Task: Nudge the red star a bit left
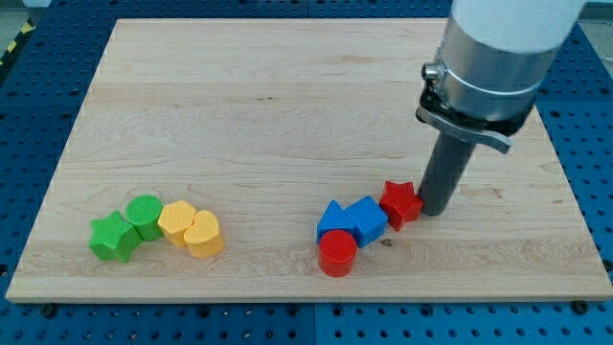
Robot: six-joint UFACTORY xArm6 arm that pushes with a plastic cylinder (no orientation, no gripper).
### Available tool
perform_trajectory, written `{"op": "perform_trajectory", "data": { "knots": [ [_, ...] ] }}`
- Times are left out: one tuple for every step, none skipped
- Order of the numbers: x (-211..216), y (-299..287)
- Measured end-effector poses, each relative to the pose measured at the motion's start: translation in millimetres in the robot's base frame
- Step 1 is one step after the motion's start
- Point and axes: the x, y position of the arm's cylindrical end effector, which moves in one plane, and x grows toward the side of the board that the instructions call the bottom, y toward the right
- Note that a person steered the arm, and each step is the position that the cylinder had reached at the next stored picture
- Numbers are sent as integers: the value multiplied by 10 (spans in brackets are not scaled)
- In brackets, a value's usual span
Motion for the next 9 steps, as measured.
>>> {"op": "perform_trajectory", "data": {
  "knots": [
    [223, 27],
    [373, 27],
    [204, 27],
    [32, 43],
    [-126, 110],
    [-295, 110],
    [-290, 104],
    [-285, -31],
    [-266, -141]
  ]
}}
